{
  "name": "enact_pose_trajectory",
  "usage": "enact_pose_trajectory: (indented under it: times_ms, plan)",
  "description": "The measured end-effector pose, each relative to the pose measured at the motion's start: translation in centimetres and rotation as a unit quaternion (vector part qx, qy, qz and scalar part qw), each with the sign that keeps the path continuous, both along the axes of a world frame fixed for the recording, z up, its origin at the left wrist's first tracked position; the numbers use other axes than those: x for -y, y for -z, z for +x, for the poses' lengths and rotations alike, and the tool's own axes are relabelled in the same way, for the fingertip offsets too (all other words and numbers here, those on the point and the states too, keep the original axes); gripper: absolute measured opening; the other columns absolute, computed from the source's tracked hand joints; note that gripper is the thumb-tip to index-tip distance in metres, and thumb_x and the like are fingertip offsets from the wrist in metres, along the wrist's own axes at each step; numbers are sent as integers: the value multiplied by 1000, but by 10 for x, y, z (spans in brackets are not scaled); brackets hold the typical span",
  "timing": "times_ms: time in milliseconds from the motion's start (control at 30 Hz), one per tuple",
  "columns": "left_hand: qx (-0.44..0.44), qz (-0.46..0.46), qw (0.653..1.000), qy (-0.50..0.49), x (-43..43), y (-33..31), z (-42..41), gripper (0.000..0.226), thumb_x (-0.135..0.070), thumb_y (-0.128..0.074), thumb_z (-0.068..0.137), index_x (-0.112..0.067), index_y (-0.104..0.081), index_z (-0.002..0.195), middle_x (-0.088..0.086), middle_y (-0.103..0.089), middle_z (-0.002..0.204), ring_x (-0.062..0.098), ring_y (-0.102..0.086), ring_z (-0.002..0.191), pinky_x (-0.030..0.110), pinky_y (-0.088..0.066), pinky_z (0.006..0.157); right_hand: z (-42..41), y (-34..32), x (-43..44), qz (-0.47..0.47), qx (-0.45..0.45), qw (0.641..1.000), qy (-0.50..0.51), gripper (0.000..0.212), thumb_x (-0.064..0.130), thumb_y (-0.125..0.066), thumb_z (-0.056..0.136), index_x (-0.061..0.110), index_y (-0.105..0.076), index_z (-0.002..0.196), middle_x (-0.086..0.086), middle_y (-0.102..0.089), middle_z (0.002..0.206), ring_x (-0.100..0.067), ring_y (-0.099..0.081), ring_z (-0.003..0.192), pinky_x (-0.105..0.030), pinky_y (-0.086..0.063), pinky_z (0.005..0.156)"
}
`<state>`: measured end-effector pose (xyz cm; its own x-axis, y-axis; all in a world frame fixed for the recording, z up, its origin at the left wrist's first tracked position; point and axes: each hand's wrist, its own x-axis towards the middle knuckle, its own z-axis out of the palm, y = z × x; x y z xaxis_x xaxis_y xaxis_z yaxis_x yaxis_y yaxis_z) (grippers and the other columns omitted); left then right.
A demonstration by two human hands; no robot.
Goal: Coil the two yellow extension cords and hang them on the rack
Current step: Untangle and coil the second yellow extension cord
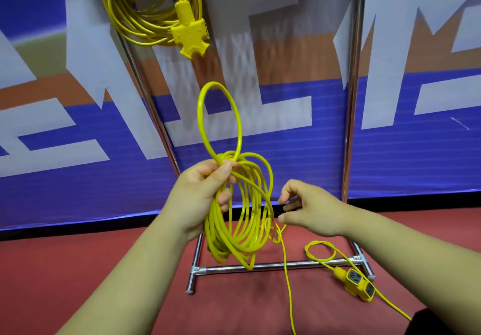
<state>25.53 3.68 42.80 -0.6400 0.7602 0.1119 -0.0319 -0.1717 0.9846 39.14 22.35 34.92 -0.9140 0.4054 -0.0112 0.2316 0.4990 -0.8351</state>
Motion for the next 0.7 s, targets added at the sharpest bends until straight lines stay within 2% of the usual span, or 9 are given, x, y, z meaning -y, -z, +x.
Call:
enact_pose_trajectory:
  times_ms: [133,267,367,467,700]
  plan:
    - [35,43,998,-3,9,-11,0,16,-27,-63,82,-20,-77,85,3,-58,73,8,-40,42,21,-37,40,-8,7,9,-56,-30,998,-20,37,44,-81,62,35,-52,84,-2,-73,96,-35,-71,91,-58,-54,82]
    - [74,73,994,-13,18,-14,-4,16,-27,-62,84,-16,-72,90,5,-56,75,6,-39,42,19,-37,39,-16,12,21,-90,-58,994,-6,38,45,-83,58,36,-52,79,-9,-73,92,-41,-70,88,-61,-55,81]
    - [88,83,992,-14,25,-16,-8,16,-29,-61,84,-19,-74,85,3,-56,75,5,-39,42,18,-37,39,-24,10,32,-102,-91,991,13,36,25,-85,68,32,-50,76,-12,-70,89,-24,-63,71,-53,-55,75]
    - [101,95,990,-20,34,-17,-14,16,-29,-60,86,-19,-71,88,3,-55,75,4,-38,42,17,-37,39,-34,12,40,-109,-122,986,32,37,6,-80,79,17,-45,78,0,-63,76,-14,-53,63,-41,-49,69]
    - [121,76,987,-73,50,-12,-35,27,-30,-62,86,-15,-65,109,1,-53,76,3,-39,43,16,-37,39,-43,10,43,-126,-180,969,114,21,14,-72,88,16,-52,82,-1,-61,75,-15,-45,58,-32,-40,61]
